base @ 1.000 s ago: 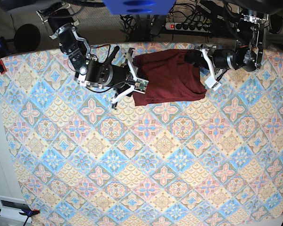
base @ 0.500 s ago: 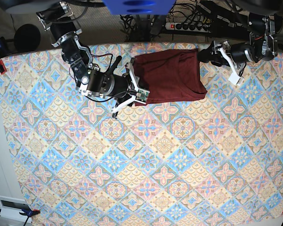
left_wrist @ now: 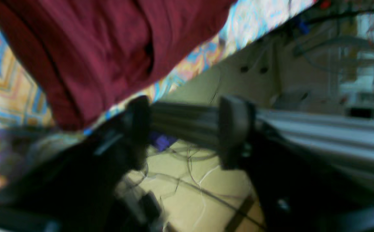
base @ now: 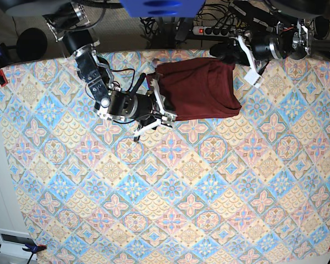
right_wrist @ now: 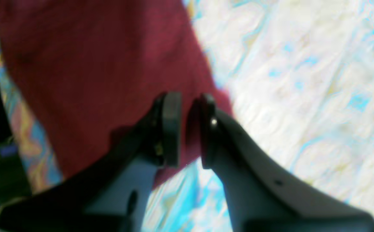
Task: Layout the t-shirt on the table in an organized manner, then fold the t-shirt properly
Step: 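Hold the maroon bundle with both grippers and tuck its loose edges, then pull the bundle with both grippers to square it into a rectangle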
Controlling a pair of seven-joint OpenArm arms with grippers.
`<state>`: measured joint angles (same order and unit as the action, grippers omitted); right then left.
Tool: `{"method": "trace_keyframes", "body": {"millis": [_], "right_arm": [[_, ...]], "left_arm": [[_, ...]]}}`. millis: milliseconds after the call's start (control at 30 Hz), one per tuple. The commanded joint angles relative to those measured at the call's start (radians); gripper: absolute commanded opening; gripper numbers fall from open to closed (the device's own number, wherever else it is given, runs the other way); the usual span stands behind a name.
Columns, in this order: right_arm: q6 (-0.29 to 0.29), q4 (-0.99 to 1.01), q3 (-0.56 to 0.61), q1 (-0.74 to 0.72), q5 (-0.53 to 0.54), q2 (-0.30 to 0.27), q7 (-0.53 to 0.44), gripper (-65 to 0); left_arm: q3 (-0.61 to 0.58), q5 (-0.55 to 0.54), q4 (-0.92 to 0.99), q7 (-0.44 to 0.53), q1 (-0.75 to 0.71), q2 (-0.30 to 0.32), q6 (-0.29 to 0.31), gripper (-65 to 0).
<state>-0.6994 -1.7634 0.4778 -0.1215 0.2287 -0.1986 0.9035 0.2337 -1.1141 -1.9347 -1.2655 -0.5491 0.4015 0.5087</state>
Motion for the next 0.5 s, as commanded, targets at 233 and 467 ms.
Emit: {"method": "trace_keyframes", "body": {"millis": [233, 467], "right_arm": [[0.001, 0.072, -0.003, -0.097, 0.015, 0.001, -0.024, -63.6], [0.001, 0.214, -0.001, -0.180, 0.013, 0.083, -0.024, -63.6]], "left_arm": [[-0.084, 0.139, -0.016, 0.046, -0.002, -0.045, -0.005, -65.0], [-0.084, 0.345, -0.002, 0.048, 0.036, -0.157, -0.005, -63.0]]}}
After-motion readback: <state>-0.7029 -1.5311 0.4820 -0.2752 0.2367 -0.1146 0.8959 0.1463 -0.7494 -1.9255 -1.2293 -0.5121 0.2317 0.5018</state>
